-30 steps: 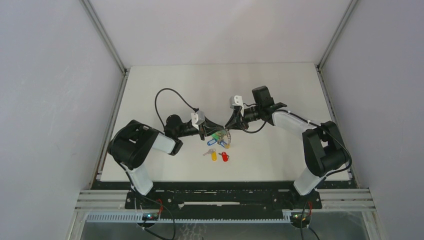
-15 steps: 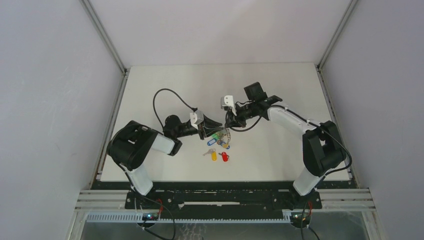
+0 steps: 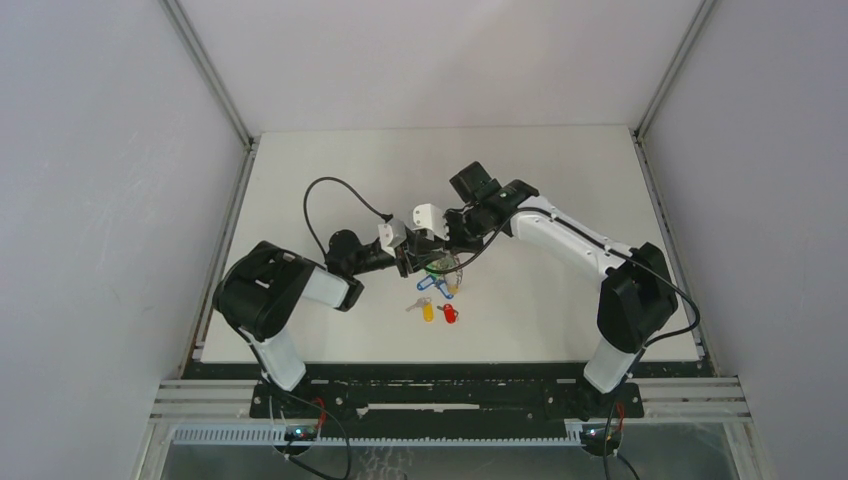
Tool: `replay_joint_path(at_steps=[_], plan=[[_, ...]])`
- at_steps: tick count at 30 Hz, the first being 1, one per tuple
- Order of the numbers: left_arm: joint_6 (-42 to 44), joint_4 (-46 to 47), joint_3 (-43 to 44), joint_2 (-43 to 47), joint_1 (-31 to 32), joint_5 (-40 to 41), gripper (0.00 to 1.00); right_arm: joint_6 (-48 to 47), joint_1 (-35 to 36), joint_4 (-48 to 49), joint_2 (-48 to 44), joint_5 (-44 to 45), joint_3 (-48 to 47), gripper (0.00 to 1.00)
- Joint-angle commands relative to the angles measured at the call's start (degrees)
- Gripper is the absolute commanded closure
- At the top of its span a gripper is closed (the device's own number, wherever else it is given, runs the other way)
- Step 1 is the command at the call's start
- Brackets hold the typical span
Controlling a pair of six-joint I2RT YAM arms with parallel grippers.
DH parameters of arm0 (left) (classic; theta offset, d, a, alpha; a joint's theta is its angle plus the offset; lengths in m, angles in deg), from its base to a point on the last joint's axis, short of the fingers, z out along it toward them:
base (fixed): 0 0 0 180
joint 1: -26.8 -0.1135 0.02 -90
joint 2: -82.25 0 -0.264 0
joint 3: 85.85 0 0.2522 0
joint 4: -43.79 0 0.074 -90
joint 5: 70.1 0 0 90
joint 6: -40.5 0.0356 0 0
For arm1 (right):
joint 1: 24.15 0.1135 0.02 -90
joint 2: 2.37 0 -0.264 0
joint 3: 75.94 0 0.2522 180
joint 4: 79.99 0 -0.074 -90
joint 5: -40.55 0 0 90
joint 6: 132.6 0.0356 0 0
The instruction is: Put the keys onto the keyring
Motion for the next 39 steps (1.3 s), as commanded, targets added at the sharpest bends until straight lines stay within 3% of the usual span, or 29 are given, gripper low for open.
replay_joint_path(at_steps=[1, 21, 39], plan=[[0.86, 3.29, -0.64, 0.95, -0.08, 1.19, 0.70, -1.60, 1.44, -1.97, -0.41, 4.02, -3.33, 1.00], [-0.09, 3.29, 1.96, -2.82, 0.59, -0.84, 0.75, -1.62, 2.97, -1.48, 0.40, 2.59, -4.78, 1.00], [-0.63, 3.27, 3.66, -4.15, 2.02, -1.11, 0.85, -0.92, 3.02, -0.28, 0.66, -0.73, -4.56, 1.00]])
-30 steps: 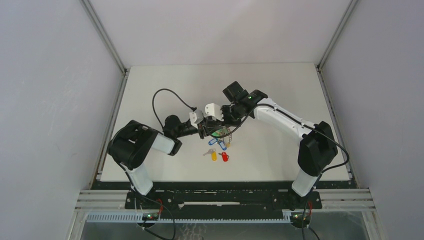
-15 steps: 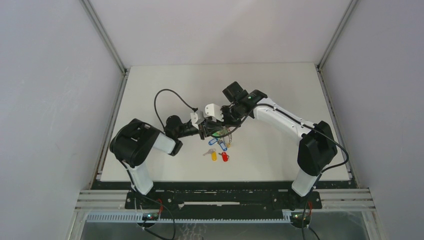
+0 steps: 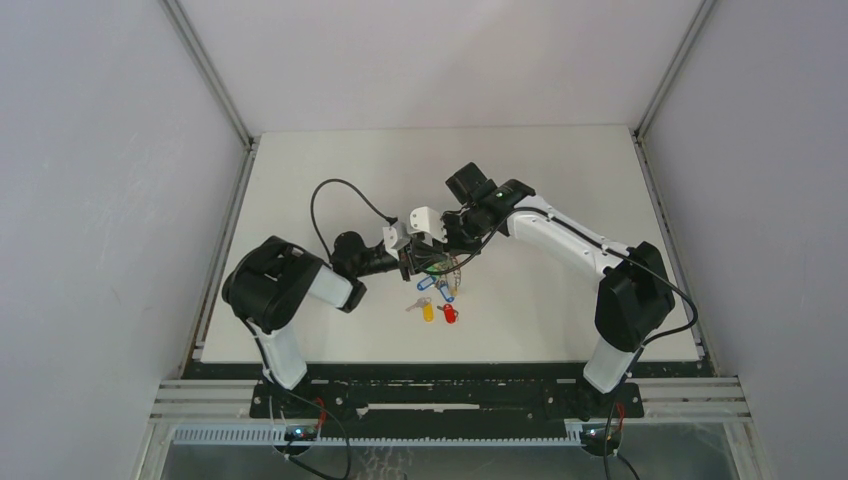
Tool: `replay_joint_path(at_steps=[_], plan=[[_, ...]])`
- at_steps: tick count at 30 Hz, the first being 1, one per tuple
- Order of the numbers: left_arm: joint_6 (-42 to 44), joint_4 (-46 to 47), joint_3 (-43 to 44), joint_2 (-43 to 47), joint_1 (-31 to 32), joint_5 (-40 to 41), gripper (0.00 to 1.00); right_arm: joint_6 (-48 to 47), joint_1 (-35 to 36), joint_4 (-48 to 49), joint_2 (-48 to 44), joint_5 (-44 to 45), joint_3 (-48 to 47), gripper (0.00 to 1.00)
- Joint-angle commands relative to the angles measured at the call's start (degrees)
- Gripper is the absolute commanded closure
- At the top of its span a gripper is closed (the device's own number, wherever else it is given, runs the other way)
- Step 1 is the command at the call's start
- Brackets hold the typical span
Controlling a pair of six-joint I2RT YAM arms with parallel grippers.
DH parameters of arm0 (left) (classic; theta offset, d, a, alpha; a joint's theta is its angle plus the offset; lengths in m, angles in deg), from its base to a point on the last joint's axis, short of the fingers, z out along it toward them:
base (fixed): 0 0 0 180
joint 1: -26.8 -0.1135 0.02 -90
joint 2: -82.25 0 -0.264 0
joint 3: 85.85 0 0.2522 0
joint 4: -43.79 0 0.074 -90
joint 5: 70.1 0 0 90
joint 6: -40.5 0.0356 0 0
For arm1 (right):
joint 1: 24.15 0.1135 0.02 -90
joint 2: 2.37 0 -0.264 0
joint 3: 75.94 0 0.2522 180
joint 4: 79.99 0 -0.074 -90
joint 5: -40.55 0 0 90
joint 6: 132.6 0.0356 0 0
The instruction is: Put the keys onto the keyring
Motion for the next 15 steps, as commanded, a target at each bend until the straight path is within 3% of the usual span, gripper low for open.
replay_joint_path(at_steps=[1, 15], plan=[[-0.49, 2.38, 3.46, -0.54, 1.34, -0.94, 0.86, 0.13, 0.82, 2.72, -0.13, -2.86, -2.84, 1.00], [-1.11, 2.46, 4.59, -0.94, 2.13, -2.05, 1.00, 0.67, 0.37, 5.03, 0.30, -6.02, -1.80, 1.00]])
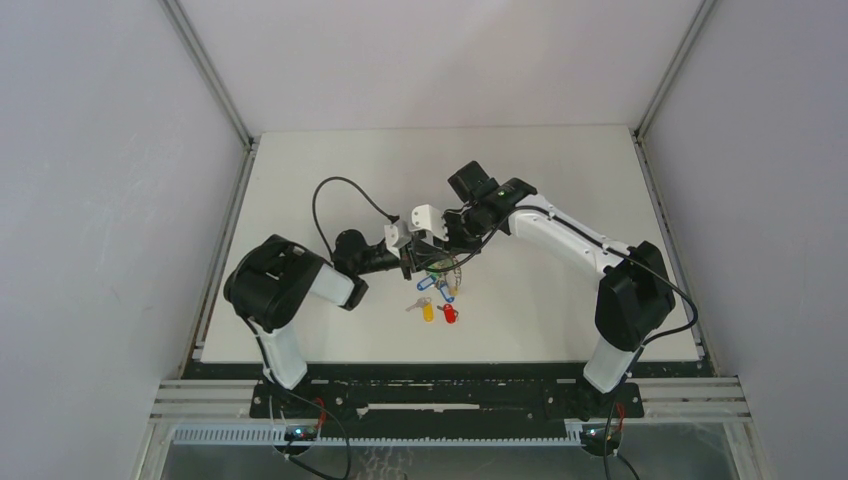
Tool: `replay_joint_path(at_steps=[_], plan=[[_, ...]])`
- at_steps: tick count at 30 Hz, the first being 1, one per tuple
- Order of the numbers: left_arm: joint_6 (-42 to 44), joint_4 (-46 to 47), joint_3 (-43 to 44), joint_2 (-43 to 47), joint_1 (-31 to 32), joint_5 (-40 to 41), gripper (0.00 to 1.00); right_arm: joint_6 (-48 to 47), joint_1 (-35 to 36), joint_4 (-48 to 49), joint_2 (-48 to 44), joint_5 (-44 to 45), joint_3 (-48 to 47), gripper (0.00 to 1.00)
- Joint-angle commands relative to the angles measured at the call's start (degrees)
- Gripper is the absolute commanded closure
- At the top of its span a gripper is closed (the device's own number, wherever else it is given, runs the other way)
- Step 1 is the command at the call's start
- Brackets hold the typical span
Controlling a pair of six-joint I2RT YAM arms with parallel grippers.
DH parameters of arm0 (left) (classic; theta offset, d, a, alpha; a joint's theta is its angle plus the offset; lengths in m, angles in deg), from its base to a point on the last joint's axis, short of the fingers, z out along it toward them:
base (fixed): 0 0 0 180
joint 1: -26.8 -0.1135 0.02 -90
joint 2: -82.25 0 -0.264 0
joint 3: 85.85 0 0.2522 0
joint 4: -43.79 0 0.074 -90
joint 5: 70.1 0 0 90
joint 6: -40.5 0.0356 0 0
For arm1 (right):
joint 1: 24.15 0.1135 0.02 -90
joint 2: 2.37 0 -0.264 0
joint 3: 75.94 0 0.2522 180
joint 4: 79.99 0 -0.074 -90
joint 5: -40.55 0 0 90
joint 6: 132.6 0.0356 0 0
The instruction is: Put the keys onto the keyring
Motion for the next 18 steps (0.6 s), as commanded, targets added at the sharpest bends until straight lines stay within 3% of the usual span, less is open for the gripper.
replay_joint_path(at_steps=[1, 12, 18], plan=[[0.09, 2.23, 3.16, -0.31, 1.92, -0.52, 1.00, 0.88, 0.82, 4.76, 0.04, -4.08, -1.66, 1.00], [0.75, 2.52, 1.48, 1.30, 1.42, 1.88, 1.00, 5.66, -7.80, 10.03, -8.08, -13.26, 6.00, 0.77], [0.98, 2.53, 0.97, 2.63, 1.42, 2.32, 1.00, 6.36, -12.05, 12.30, -8.34, -21.61, 8.90, 0.74]])
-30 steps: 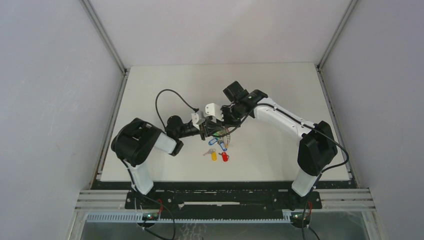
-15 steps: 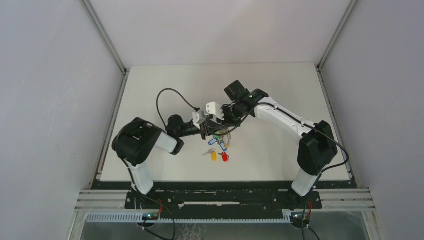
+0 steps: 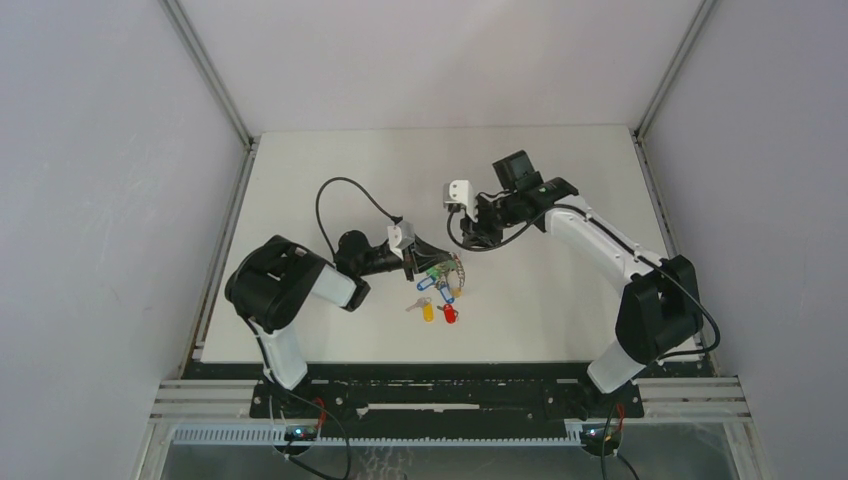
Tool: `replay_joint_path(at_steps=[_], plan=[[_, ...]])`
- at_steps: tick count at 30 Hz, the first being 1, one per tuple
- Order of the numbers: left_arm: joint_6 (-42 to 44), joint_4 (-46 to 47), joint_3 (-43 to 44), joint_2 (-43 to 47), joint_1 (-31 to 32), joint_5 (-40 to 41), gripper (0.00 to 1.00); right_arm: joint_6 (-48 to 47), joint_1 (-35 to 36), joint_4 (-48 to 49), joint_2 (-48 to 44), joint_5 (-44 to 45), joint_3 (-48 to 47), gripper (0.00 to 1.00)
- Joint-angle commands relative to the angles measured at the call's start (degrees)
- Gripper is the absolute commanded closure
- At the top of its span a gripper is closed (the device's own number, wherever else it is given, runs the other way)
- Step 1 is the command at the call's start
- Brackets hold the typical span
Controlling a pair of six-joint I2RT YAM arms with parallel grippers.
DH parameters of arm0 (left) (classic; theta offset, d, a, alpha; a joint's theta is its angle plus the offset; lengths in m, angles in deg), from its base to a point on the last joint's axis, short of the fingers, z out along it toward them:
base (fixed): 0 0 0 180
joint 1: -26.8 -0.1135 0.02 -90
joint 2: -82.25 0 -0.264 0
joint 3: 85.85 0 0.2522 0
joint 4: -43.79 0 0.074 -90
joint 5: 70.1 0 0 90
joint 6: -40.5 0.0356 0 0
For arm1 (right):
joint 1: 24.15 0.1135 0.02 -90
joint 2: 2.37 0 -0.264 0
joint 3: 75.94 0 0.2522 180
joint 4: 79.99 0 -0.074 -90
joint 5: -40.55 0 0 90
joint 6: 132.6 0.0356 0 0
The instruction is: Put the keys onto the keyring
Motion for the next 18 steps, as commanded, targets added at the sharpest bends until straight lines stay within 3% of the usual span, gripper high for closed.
replay_joint_path(at_steps=[1, 18], plan=[[0.85, 3.18, 0.93, 2.68, 0.23, 1.03, 1.00, 1.75, -1.89, 4.17, -1.16, -9.06, 1.08, 0.74], [0.72, 3.38, 0.68, 3.21, 0.21, 1.13, 1.00, 1.88, -2.22, 3.48, 4.25, -11.15, 1.09, 0.76]])
